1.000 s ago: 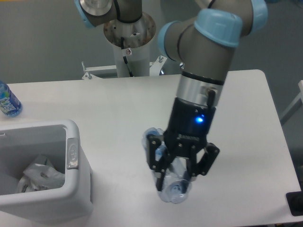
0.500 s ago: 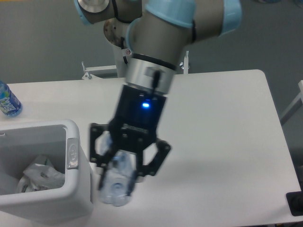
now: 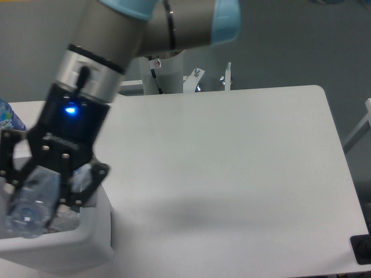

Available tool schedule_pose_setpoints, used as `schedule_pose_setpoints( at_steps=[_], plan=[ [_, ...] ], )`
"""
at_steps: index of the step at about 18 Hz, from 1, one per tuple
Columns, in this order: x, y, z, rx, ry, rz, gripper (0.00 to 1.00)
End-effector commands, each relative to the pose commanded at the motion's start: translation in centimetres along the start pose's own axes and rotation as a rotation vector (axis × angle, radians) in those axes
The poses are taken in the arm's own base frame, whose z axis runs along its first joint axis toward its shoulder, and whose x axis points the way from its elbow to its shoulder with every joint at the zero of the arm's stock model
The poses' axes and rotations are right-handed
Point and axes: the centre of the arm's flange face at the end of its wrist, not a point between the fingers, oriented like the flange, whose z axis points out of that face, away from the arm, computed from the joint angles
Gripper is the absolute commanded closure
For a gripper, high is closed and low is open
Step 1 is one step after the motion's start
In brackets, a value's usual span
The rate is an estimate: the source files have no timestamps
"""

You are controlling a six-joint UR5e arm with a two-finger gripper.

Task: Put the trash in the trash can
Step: 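Carry the bottle over the trash bin and lower it inside, then open the gripper to release the bottle and raise it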

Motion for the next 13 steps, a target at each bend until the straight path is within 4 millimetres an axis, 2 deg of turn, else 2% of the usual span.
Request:
schedule_pose_setpoints(
  at_steps=[5,8,10,13],
  plan=[
    [-0.8,1.3,2.3,-0.033,0.007,-0.007,0.45],
    [-1.2,1.7,3.0,-0.043,0.009,0.019,0.27],
    [-1.2,1.7,3.0,-0.043,0.009,0.042,0.02],
    [-1.0,2.0,2.4,-0.045,0.007,0.035,0.00]
  ],
)
